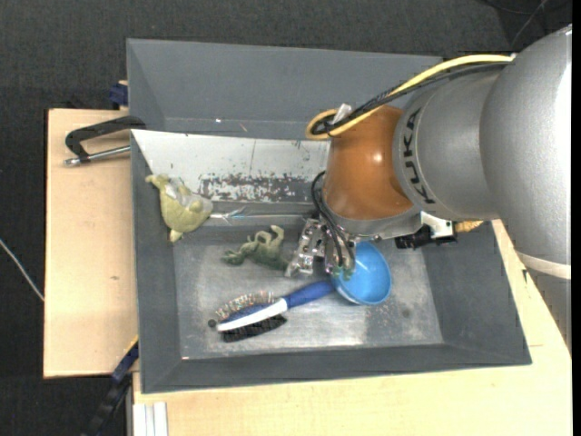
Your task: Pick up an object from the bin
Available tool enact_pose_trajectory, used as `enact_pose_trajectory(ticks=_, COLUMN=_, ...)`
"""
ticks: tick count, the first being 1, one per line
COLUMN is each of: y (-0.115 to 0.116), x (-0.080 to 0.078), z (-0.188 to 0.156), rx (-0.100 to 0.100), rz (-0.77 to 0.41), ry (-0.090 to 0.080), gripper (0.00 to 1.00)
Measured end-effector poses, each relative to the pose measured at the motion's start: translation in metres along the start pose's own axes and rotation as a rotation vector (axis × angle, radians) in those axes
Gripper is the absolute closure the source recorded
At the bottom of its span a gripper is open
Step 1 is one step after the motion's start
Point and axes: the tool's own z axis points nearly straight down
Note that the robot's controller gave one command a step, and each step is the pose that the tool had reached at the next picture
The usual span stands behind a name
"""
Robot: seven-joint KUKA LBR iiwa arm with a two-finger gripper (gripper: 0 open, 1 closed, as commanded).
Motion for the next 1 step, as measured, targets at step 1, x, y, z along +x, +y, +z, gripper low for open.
enact_pose_trajectory(ticks=1, y=0.0019, x=0.0005, z=-0.1074, rx=-0.004, rz=-0.015, ry=-0.013, gripper=1.00)
